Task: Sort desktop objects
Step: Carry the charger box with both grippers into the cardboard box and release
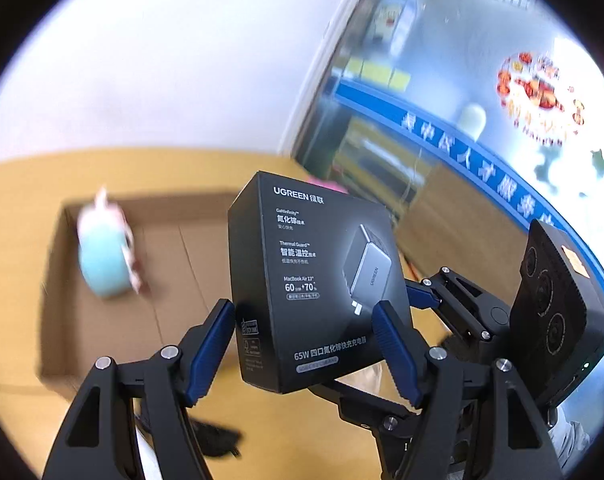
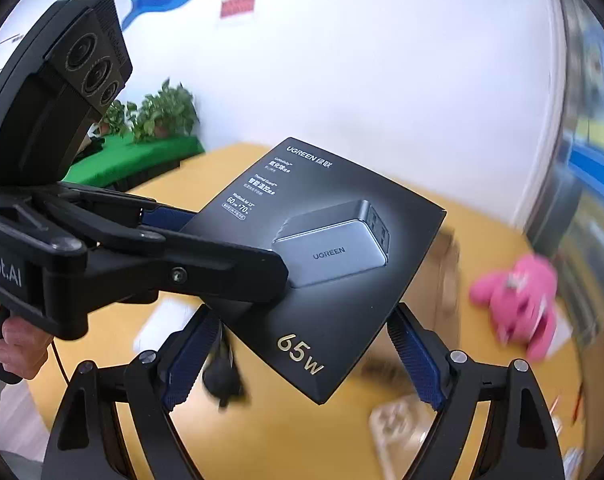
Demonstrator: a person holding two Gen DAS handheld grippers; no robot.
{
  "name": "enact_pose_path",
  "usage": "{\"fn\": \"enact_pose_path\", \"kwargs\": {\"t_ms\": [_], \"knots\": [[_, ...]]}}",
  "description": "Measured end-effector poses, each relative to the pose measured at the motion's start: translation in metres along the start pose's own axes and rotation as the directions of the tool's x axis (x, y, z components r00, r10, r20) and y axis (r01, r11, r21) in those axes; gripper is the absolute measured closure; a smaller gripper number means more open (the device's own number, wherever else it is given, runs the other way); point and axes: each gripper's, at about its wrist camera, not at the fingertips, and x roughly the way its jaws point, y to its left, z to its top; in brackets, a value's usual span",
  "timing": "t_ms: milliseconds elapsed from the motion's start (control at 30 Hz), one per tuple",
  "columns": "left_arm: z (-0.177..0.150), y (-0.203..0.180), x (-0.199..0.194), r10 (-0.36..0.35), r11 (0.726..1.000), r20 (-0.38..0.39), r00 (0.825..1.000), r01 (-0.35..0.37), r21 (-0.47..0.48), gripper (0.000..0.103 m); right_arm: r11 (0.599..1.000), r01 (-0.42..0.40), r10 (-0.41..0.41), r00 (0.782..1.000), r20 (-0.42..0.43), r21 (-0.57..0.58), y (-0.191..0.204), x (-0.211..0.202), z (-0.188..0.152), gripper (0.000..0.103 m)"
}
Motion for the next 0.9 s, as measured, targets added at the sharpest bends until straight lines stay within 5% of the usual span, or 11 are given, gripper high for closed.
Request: {"fn": "enact_pose_path", "kwargs": {"t_ms": [200,467,900], "knots": [[0.083,0.016,-0.014,0.023,0.999,0.077,0.997,-0.025,0.023,0.033,0.998,0.004,0.002,0.996,0.086,-0.069,-0.021,0.004,0.096,0.017],[0.159,0.050,0.029,0.046,0.999,0.090,0.995,-0.046,0.000,0.033,0.995,-0.006,0.015,0.995,0.095,-0.098,-0.074,0.053,0.182,0.017],[0.171,0.136,0.151,0.108,0.987,-0.053,0.993,-0.113,-0.111,0.033,0.994,-0.097,0.094,0.994,-0.052,-0.047,-0.137,0.203,0.193,0.017]]}}
